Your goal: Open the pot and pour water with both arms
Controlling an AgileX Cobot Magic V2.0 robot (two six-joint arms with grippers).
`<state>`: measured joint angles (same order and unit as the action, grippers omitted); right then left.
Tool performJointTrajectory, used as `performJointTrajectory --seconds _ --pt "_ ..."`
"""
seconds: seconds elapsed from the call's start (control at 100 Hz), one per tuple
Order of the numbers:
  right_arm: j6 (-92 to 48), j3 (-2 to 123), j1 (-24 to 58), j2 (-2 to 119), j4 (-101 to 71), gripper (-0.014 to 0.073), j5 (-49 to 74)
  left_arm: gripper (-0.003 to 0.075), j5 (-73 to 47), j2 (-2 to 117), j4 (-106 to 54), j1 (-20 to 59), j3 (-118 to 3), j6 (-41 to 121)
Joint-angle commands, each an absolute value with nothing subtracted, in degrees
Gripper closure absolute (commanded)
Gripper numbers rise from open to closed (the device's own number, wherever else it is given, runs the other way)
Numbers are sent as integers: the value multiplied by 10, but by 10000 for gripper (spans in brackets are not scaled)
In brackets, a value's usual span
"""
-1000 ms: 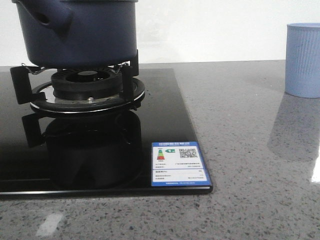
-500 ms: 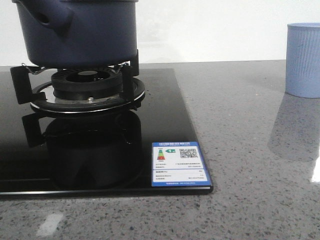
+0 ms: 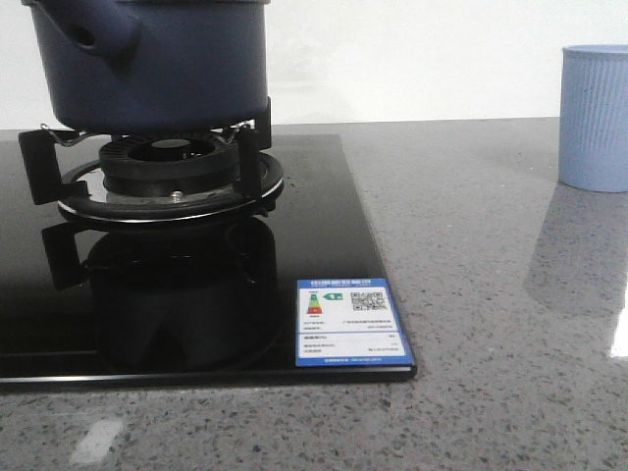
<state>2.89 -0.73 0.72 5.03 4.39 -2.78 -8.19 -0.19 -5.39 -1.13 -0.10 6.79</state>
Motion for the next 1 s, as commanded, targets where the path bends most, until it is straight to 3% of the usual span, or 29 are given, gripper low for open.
performJointTrajectory --seconds 0.0,0.99 --pt "22 -20 -17 11 40 663 -25 740 -40 -15 -59 -12 6 62" --pt "22 -20 -32 -16 42 663 24 740 -40 -15 -59 -12 6 62"
